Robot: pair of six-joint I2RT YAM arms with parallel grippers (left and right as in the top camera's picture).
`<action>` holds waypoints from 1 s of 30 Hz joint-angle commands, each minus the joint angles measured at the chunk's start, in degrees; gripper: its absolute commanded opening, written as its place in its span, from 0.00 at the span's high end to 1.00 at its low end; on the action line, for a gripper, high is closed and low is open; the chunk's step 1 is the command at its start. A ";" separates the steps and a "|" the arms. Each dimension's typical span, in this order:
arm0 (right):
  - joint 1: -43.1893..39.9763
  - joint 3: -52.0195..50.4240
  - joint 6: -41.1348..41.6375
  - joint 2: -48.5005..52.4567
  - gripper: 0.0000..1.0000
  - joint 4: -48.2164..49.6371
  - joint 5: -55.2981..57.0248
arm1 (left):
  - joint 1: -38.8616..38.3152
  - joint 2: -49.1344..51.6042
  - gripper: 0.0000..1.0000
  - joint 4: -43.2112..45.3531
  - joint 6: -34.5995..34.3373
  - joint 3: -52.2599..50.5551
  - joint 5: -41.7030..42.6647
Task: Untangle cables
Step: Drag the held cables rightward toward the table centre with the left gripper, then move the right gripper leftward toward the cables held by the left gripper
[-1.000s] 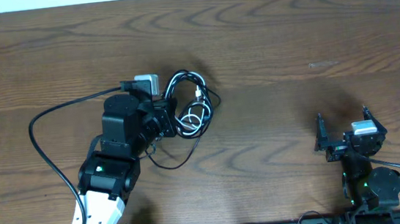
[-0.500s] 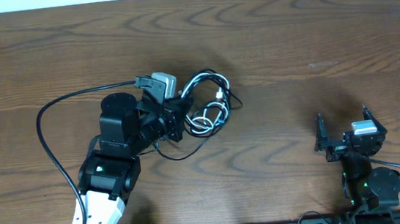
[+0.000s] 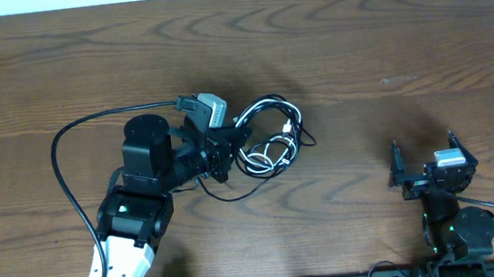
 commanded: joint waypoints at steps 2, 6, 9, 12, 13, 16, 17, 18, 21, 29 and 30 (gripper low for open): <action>0.44 -0.07 -0.55 0.04 0.01 -0.22 -0.55 | 0.07 -0.68 0.93 0.70 -0.33 1.73 2.69; 0.44 -0.07 2.71 0.04 0.01 0.37 -0.59 | 0.07 -0.68 0.93 0.74 -0.31 1.73 3.41; 0.44 0.35 8.46 0.04 0.01 1.75 -4.04 | 0.07 -0.68 0.93 1.33 -0.31 1.73 5.33; 0.44 1.99 12.76 0.15 0.01 1.03 -10.60 | 0.07 -0.68 0.92 1.42 -0.31 1.73 5.51; 0.44 2.82 14.36 0.31 0.01 0.46 -11.93 | 0.07 -0.68 0.93 1.40 -0.28 1.73 5.51; 0.44 6.16 15.32 1.31 0.01 -3.04 -13.29 | 0.07 -0.68 0.93 1.36 -0.31 1.73 5.66; 0.44 7.76 15.30 1.95 0.01 -4.63 -13.25 | 0.07 -0.68 0.92 1.36 -0.31 1.73 5.66; 0.44 9.42 15.26 2.71 0.01 -6.03 -13.25 | 0.07 -0.68 0.93 1.36 -0.31 1.73 5.66; 0.44 14.19 15.21 5.79 0.01 -8.85 -13.73 | 0.07 -0.68 0.93 1.36 -0.31 1.73 5.64; 0.44 27.39 15.13 20.50 0.01 -17.22 -25.11 | 0.07 -0.68 0.92 1.36 -0.33 1.73 5.66; 0.44 28.92 15.17 22.49 0.01 -18.62 -26.69 | 0.07 -0.68 0.93 1.36 -0.33 1.73 5.66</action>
